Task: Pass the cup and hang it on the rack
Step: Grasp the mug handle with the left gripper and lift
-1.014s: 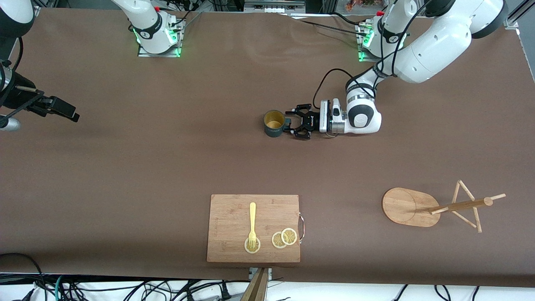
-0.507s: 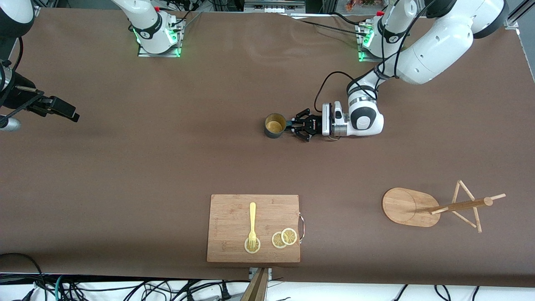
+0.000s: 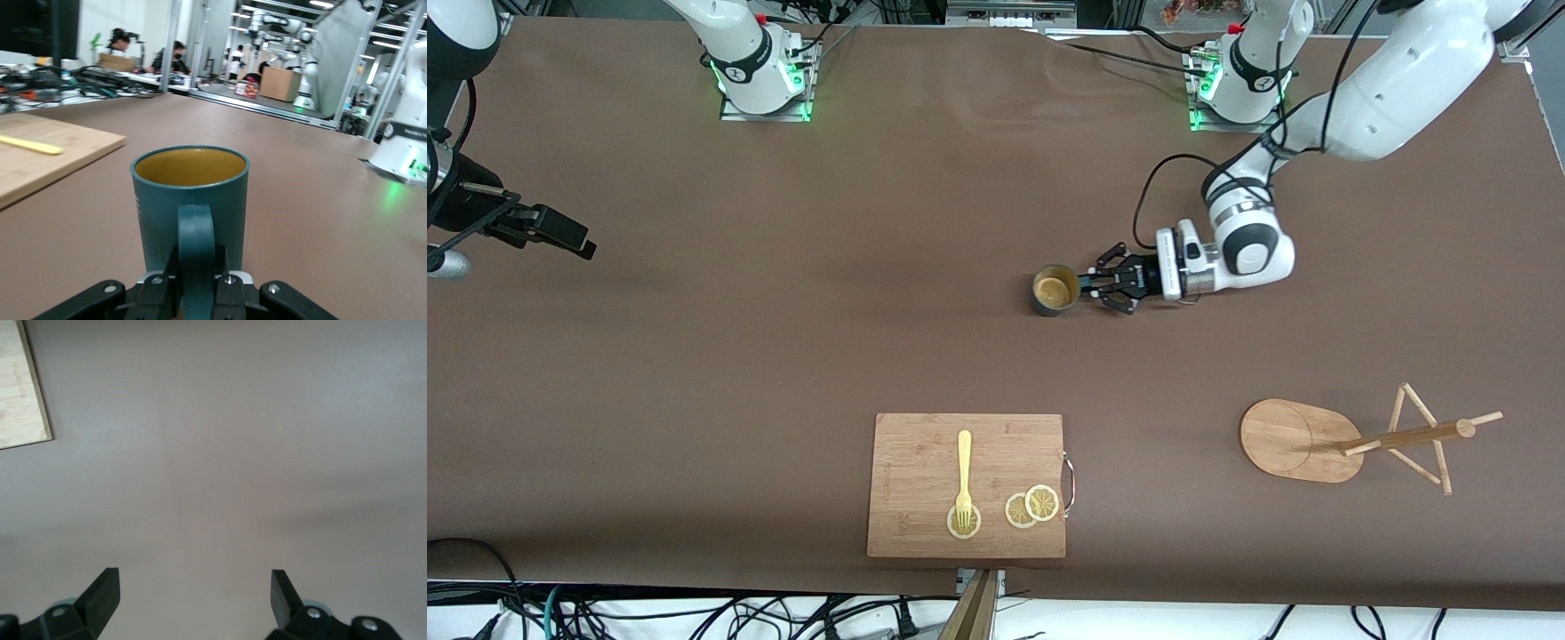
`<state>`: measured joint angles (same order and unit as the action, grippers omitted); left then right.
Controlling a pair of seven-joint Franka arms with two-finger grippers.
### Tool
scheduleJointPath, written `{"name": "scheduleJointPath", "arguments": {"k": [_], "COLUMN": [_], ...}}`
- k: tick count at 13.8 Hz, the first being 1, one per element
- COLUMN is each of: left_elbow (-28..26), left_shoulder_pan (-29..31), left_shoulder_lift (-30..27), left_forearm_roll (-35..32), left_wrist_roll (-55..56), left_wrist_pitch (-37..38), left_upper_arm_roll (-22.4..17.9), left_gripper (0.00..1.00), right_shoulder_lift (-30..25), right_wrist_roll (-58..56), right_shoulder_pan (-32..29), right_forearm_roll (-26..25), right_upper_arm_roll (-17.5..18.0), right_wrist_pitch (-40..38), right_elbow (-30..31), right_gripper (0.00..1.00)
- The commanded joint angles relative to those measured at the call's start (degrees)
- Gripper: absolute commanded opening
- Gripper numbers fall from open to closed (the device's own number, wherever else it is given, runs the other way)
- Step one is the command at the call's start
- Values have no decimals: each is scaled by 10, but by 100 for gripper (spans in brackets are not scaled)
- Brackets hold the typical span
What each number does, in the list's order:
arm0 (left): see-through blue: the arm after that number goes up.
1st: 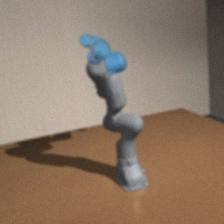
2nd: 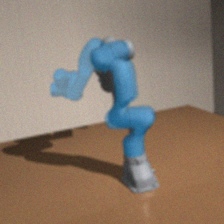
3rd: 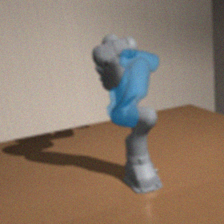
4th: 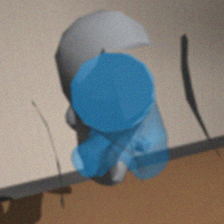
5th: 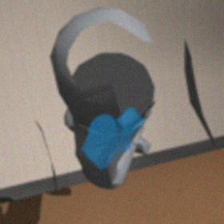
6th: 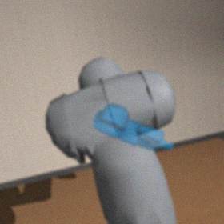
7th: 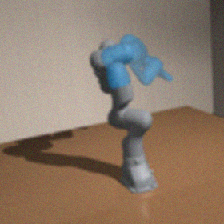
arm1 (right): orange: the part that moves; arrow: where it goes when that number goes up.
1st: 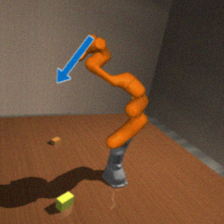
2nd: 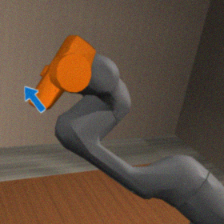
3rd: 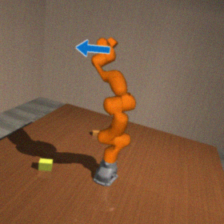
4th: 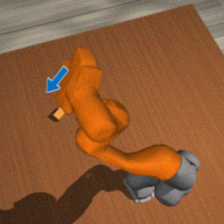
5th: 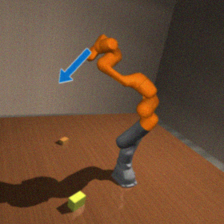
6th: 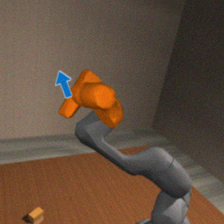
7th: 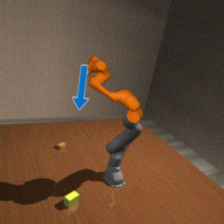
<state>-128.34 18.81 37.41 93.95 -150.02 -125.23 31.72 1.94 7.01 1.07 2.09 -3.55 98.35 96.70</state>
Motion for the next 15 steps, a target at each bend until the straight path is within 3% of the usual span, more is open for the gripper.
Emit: {"name": "scheduleJointPath", "arguments": {"k": [1,8,11,15], "left_elbow": [-50,-60,-39,3], "left_shoulder_pan": [47,200,261,290], "left_shoulder_lift": [-76,-156,-146,-110], "left_forearm_roll": [-59,-222,-284,-286], "left_wrist_roll": [138,359,478,614], "left_wrist_pitch": [55,266,373,466], "left_upper_arm_roll": [9,-51,-81,-113], "left_gripper": [0,0,0,0], "right_shoulder_lift": [3,3,3,3], "right_wrist_roll": [3,3,3,3], "right_shoulder_pan": [6,6,6,6], "right_forearm_roll": [0,0,0,0], "right_upper_arm_roll": [-5,-5,-5,-5], "right_wrist_pitch": [-3,-2,-3,-3], "right_elbow": [-10,-10,-10,-9], "right_gripper": [100,100,100,100]}}
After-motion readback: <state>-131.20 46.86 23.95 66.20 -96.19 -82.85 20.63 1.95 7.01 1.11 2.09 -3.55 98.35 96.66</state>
